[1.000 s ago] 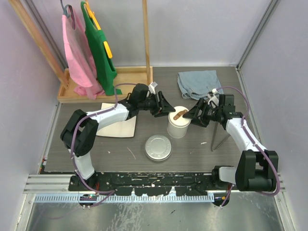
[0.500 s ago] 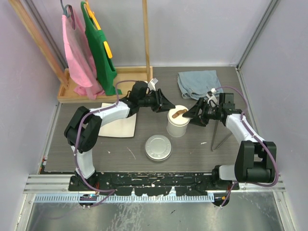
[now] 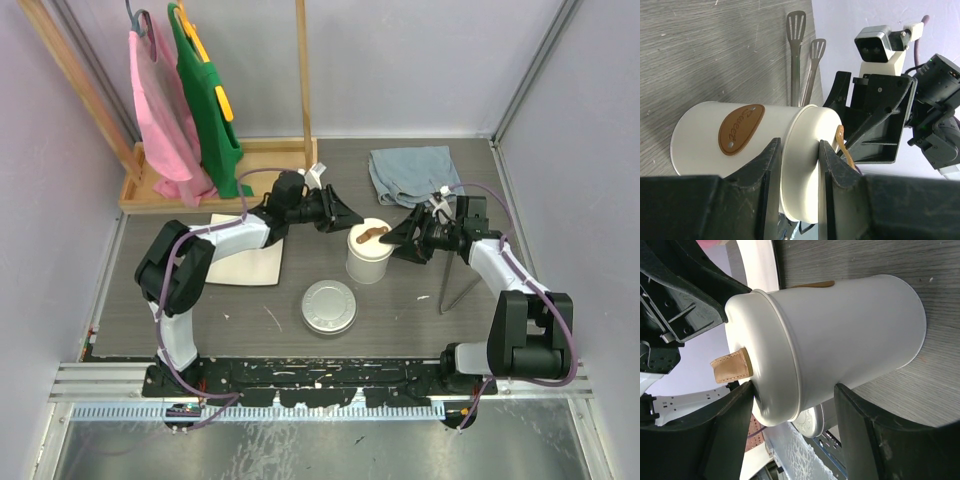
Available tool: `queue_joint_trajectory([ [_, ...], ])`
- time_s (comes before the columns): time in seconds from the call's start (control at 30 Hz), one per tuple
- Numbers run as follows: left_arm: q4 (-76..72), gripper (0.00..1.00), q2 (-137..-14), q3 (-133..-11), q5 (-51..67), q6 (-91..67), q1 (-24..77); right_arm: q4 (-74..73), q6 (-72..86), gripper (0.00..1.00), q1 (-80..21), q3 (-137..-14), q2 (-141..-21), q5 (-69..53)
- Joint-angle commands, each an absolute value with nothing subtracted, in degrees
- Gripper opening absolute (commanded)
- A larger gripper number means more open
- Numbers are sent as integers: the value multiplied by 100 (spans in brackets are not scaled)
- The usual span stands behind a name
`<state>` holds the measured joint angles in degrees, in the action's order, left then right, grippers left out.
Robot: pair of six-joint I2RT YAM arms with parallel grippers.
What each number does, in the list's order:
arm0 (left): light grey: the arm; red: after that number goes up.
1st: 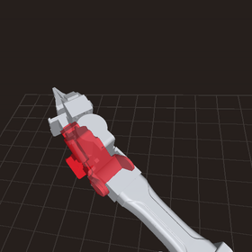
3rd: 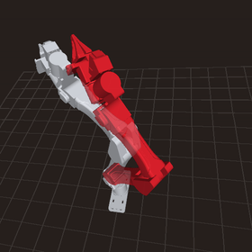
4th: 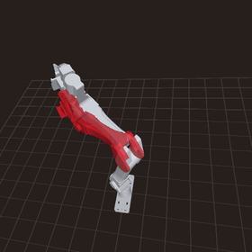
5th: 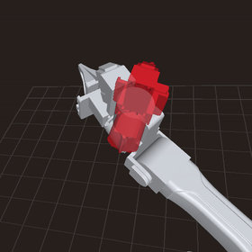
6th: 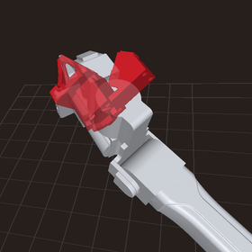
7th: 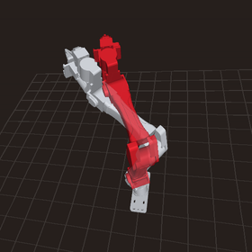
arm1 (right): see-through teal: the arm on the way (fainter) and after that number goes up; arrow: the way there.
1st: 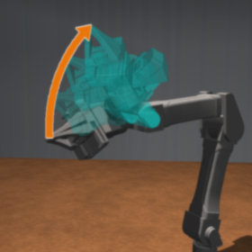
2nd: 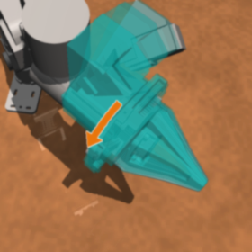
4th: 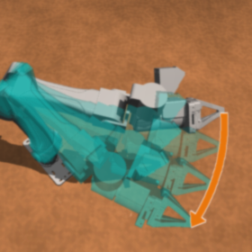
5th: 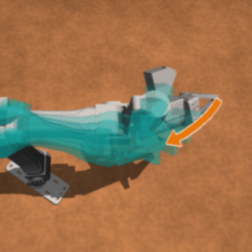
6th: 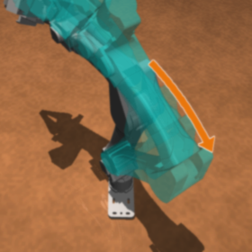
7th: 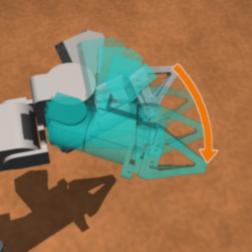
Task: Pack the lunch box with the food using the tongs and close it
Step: Close the box lid on the packing box, then reset both arms
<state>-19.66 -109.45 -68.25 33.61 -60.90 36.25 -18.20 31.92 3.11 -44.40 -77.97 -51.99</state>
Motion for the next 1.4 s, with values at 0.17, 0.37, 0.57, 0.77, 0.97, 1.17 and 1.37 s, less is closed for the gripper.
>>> queue_joint_trajectory([
  [0.17, 862, 25, -11244, -7007, 2817, -5445, 4042, -933, 3541, 28, 136, -3442, -7910, -4341],
  [0.37, 732, 27, -11007, -6929, 2733, -5469, 4042, -720, 3667, 45, 164, -3515, -7459, -4417],
  [0.57, 1289, 56, -10437, -7503, 2306, -5154, 3957, -1334, 3329, 69, 242, -4243, -7026, -4276],
  [0.77, 2278, 71, -9629, -8171, 1459, -4586, 3789, -2289, 2991, 80, 316, -5086, -6347, -3146],
  [0.97, 2626, 84, -8258, -7628, 629, -4248, 3719, -2923, 2681, 84, 316, -5899, -5660, -1881],
  [1.17, 3359, 98, -6201, -6753, -1252, -3832, 3572, -3133, 2289, 100, 314, -6729, -5190, -865],
  [1.37, 4641, 98, -4343, -6639, -3589, -3213, 3490, -3443, 2020, 100, 307, -7581, -5193, -484],
])
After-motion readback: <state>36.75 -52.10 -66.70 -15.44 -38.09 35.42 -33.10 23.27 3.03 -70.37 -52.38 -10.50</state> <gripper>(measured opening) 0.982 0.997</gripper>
